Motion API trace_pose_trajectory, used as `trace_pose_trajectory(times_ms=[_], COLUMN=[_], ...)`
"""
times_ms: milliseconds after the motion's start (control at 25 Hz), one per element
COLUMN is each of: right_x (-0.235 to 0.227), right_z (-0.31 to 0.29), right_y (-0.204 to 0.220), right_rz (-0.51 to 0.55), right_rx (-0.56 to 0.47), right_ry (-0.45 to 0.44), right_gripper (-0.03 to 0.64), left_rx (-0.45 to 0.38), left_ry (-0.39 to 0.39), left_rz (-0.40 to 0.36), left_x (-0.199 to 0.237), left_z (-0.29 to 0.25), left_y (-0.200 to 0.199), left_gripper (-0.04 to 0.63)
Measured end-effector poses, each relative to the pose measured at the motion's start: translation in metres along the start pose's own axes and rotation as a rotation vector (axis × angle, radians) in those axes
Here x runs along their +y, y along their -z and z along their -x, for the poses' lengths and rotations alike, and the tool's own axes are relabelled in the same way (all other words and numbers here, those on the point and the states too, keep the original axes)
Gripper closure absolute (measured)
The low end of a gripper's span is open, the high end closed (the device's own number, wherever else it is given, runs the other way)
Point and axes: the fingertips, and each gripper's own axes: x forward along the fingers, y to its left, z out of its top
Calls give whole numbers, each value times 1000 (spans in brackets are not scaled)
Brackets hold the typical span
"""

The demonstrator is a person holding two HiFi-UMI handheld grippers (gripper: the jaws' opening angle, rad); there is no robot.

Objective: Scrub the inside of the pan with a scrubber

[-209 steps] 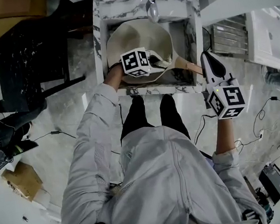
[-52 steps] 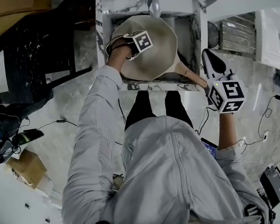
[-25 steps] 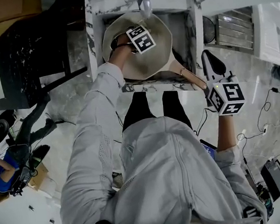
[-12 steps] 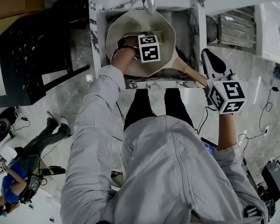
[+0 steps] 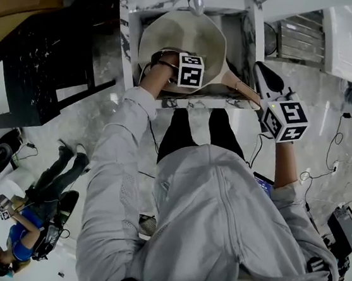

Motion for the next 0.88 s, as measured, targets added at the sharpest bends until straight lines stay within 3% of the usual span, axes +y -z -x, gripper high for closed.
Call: trace_pose_trajectory(times_ms=[240,480,640,880], right_x=[9,17,20,16], right_z=[-4,-8,-10,-11], right_y=[-3,-6,-6,-3], right_rz=[10,16,20,15], right_rx=[0,-1,2,12], right_ry=[-21,-34,-39,-32], right_gripper=[581,581,581,581], left_rx=[72,158,182,119], left_ry=[104,134,113,-41], left_rz=[4,86,214,449], left_x=[-31,-39,-26,23], left_z=[-3,-4,-4,0], left_y=[19,55,76,94], left_gripper=[525,525,525,525])
